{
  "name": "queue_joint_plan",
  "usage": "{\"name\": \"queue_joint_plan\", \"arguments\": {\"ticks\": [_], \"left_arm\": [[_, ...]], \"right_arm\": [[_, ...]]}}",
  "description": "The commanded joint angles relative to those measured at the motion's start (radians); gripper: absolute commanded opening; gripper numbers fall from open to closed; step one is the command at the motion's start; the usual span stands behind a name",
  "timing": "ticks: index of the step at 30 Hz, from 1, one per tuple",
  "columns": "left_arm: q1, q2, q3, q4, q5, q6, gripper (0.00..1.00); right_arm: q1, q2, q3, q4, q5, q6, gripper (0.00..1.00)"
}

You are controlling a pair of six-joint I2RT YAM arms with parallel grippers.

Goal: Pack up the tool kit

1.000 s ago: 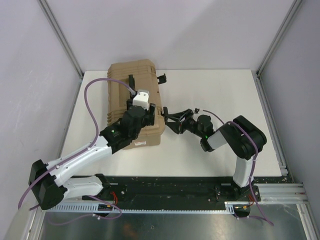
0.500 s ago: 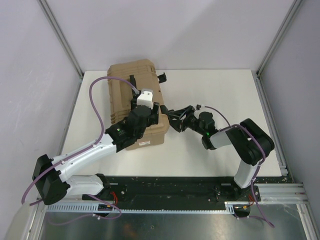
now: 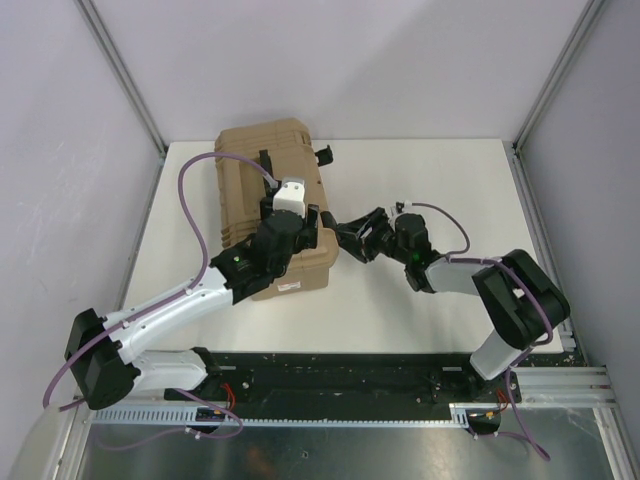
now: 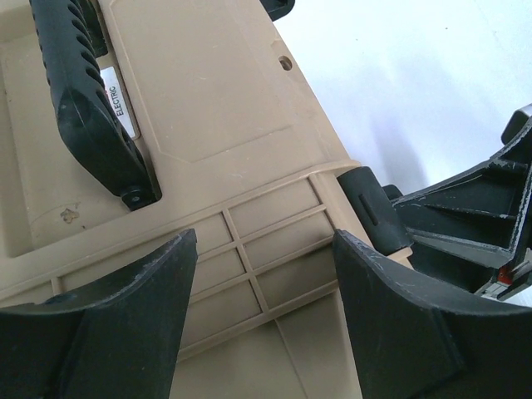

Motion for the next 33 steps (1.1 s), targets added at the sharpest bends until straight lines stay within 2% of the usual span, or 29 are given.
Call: {"name": "queue_joint_plan", "arguments": {"ticks": [1, 4, 14, 17, 20, 23, 30, 33], "left_arm": [[-0.032, 0.09, -0.068, -0.266, 0.146, -0.065, 0.74], [-0.032, 0.09, -0.066, -0.268, 0.14, -0.068, 0.74], [-0.032, 0.093, -0.054, -0.272, 0.122, -0.068, 0.75], [-0.032, 0.092, -0.053, -0.272, 0.112, -0.065, 0.75], [-0.033, 0.085, -0.052, -0.273, 0.104, -0.063, 0.75], [-0.032, 0.079, -0.052, -0.272, 0.102, -0.062, 0.75], [-0.033, 0.07, -0.046, -0.272, 0.095, -0.063, 0.79], [-0.032, 0.066, -0.042, -0.273, 0.095, -0.064, 0.79]], "right_arm": [[0.028, -0.017, 0.005, -0.213, -0.039, -0.14, 0.59], [0.028, -0.03, 0.005, -0.247, -0.025, -0.155, 0.59], [-0.01, -0.189, 0.005, -0.526, 0.136, -0.298, 0.57], [-0.021, -0.243, 0.023, -0.594, 0.191, -0.378, 0.51], [-0.028, -0.278, 0.094, -0.685, 0.266, -0.506, 0.4], [-0.028, -0.246, 0.235, -0.815, 0.301, -0.664, 0.32], [-0.032, -0.124, 0.489, -1.018, 0.309, -0.878, 0.26], [-0.026, -0.059, 0.574, -1.097, 0.307, -0.933, 0.16]]}}
